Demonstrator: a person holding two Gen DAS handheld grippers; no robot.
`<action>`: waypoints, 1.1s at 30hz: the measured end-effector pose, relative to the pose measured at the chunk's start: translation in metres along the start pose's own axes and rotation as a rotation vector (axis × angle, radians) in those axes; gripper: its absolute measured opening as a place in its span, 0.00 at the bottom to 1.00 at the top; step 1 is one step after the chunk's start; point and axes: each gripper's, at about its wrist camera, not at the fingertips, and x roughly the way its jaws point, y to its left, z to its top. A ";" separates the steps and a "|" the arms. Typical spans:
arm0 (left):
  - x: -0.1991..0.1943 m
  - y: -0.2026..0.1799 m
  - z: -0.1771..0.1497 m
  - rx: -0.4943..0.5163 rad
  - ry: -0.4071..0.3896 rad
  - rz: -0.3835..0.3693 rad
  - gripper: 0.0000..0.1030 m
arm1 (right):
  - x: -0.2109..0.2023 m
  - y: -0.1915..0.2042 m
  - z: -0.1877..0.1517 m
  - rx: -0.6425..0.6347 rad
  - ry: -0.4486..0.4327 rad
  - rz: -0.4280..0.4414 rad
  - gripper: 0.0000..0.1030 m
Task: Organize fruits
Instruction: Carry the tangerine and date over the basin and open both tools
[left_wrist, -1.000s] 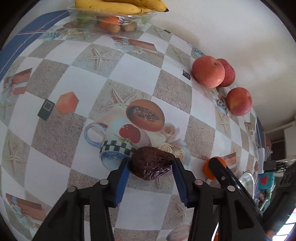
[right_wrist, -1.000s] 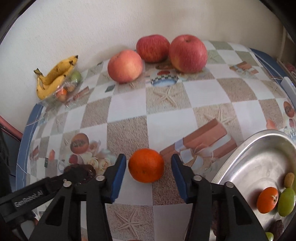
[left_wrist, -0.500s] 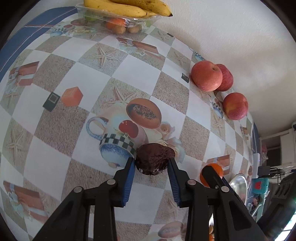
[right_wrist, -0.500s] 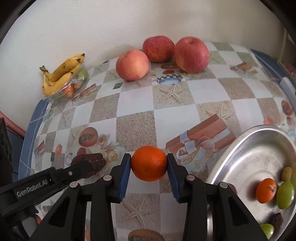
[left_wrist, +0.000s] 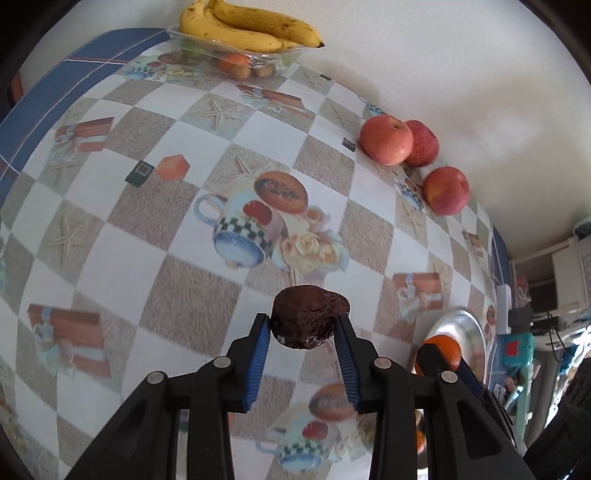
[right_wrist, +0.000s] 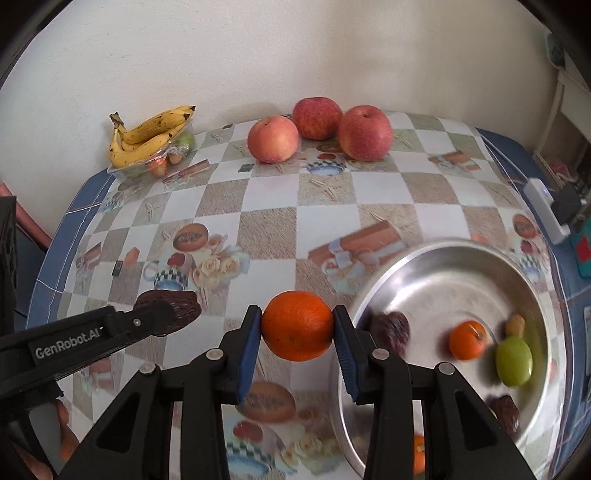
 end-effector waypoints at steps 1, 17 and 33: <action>-0.002 -0.003 -0.003 0.007 0.000 -0.008 0.37 | -0.003 -0.004 -0.002 0.013 0.003 -0.001 0.39; 0.037 -0.116 -0.073 0.273 0.193 -0.158 0.39 | -0.031 -0.140 -0.023 0.331 0.049 -0.133 0.40; 0.005 -0.051 -0.083 0.274 0.047 0.153 0.97 | -0.046 -0.113 -0.060 0.274 0.047 -0.093 0.67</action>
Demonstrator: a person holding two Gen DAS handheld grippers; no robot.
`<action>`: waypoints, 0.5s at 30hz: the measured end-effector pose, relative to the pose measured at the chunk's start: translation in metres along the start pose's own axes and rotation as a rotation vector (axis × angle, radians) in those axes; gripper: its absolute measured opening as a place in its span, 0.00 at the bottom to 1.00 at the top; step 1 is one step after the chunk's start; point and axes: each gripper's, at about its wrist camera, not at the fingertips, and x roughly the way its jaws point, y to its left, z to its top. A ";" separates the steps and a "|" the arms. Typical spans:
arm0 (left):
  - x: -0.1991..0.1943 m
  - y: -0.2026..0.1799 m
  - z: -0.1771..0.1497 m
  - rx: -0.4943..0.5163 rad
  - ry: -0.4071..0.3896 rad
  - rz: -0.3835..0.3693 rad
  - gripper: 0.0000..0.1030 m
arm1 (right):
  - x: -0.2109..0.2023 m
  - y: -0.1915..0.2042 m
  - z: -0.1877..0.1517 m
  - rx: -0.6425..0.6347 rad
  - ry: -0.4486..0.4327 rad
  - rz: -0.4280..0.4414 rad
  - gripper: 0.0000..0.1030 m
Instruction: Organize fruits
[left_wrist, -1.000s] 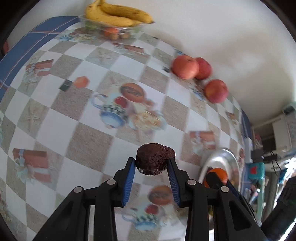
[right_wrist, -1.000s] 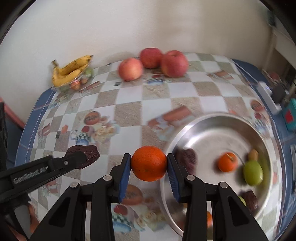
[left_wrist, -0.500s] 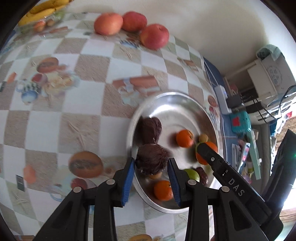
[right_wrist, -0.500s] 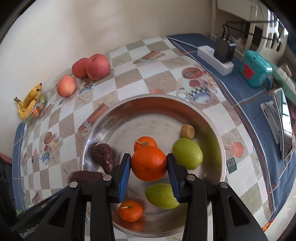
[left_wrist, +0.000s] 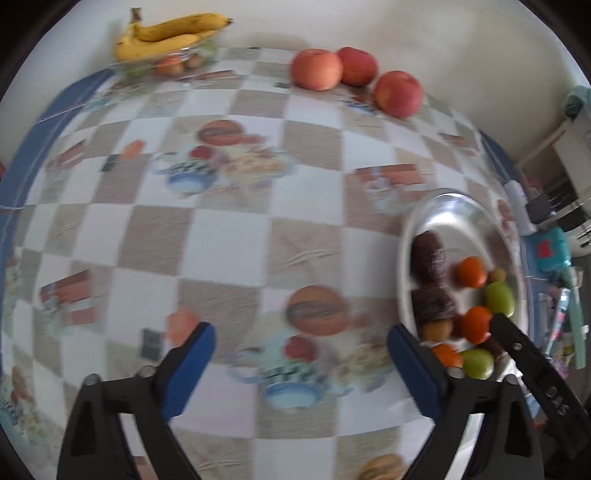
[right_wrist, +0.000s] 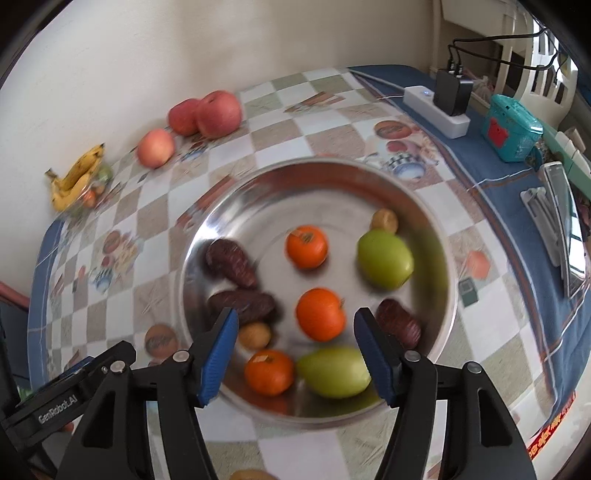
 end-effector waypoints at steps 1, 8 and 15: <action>-0.002 0.005 -0.002 -0.005 0.000 -0.002 0.98 | -0.002 0.003 -0.004 -0.008 0.001 0.001 0.70; -0.026 0.019 -0.024 0.052 -0.074 0.081 1.00 | -0.020 0.022 -0.028 -0.083 -0.056 -0.004 0.96; -0.045 0.034 -0.036 0.052 -0.125 0.093 1.00 | -0.032 0.026 -0.036 -0.098 -0.092 0.007 0.97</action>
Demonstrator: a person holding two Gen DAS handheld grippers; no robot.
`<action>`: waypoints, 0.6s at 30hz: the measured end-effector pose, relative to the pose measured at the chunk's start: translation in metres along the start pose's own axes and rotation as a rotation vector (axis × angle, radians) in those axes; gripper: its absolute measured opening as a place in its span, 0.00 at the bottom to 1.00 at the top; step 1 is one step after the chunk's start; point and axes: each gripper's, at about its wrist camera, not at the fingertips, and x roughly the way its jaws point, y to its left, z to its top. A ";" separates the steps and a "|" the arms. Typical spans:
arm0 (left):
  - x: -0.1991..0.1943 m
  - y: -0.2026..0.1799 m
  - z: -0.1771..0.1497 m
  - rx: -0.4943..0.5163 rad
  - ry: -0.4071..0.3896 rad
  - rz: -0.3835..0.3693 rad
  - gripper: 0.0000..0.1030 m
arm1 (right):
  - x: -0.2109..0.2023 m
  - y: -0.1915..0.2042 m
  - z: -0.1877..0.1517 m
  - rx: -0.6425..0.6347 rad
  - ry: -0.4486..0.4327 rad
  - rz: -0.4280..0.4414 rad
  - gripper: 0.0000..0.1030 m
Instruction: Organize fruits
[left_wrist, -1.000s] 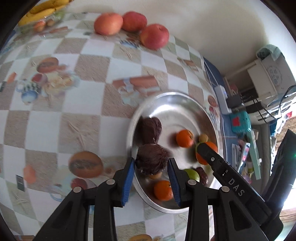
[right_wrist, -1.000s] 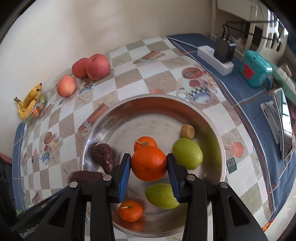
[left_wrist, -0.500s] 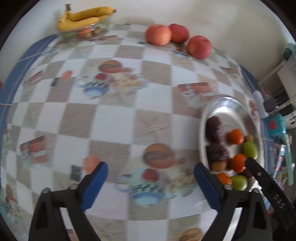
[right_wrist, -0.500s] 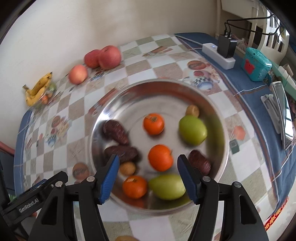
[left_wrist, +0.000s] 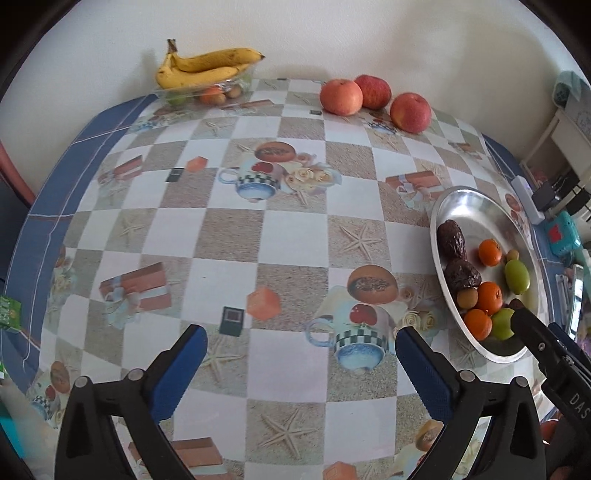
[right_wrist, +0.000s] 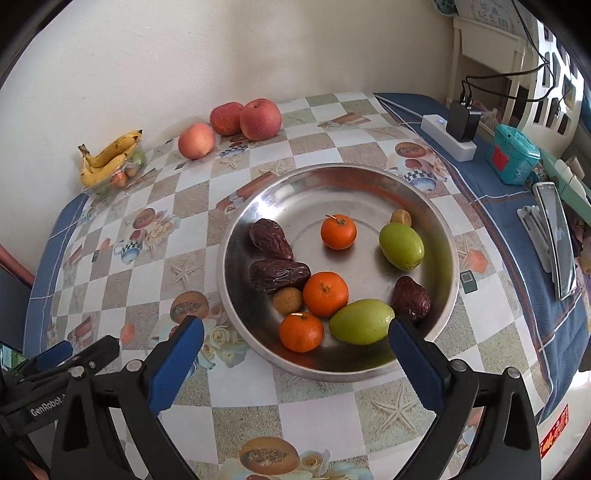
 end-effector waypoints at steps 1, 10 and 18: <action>-0.001 0.002 -0.001 -0.005 -0.003 -0.002 1.00 | -0.001 0.000 0.000 -0.002 -0.003 0.000 0.97; 0.003 0.014 0.000 -0.047 0.029 -0.009 1.00 | 0.000 0.003 0.001 -0.016 -0.011 -0.002 0.97; 0.010 0.019 0.001 -0.060 0.045 0.033 1.00 | 0.004 0.007 0.002 -0.037 -0.001 -0.023 0.97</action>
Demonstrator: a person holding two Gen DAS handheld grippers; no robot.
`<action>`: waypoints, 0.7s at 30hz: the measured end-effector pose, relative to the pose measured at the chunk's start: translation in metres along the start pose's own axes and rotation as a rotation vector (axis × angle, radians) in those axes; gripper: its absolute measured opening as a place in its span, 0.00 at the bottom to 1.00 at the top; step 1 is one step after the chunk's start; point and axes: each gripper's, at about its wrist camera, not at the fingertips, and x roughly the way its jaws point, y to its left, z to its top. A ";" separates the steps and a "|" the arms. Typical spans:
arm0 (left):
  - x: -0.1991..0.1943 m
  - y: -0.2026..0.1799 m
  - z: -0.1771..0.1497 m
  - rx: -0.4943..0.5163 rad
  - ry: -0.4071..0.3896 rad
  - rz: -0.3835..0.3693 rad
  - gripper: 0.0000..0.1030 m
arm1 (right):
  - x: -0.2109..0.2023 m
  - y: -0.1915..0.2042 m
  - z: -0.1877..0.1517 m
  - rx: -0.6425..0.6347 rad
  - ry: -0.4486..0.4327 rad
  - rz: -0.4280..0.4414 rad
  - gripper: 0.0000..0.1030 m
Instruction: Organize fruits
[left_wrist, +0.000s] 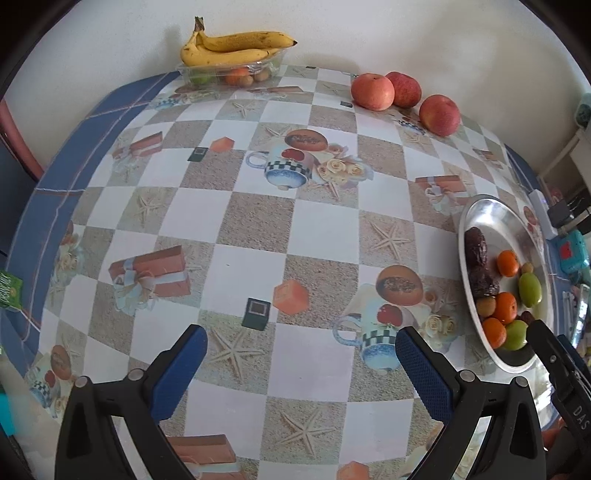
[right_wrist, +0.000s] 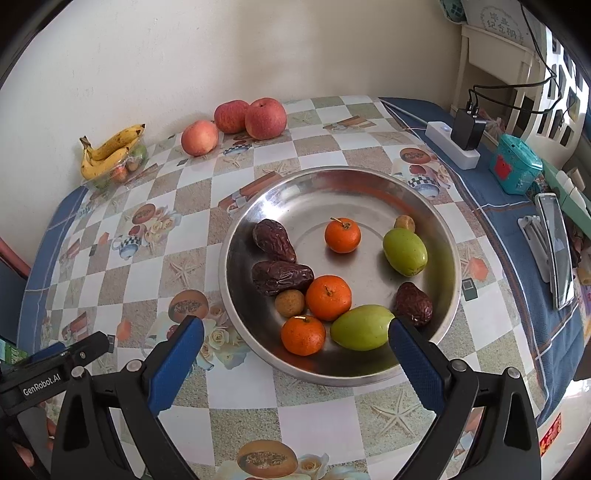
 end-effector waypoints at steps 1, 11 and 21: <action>0.000 0.000 0.000 0.004 -0.001 0.004 1.00 | 0.000 0.000 0.000 -0.002 0.001 -0.004 0.97; 0.000 -0.002 0.002 0.013 0.000 0.008 1.00 | 0.001 0.001 -0.001 -0.008 0.004 -0.004 0.97; -0.006 -0.005 0.004 0.017 -0.030 -0.004 1.00 | 0.003 0.003 -0.001 -0.022 0.011 -0.015 0.97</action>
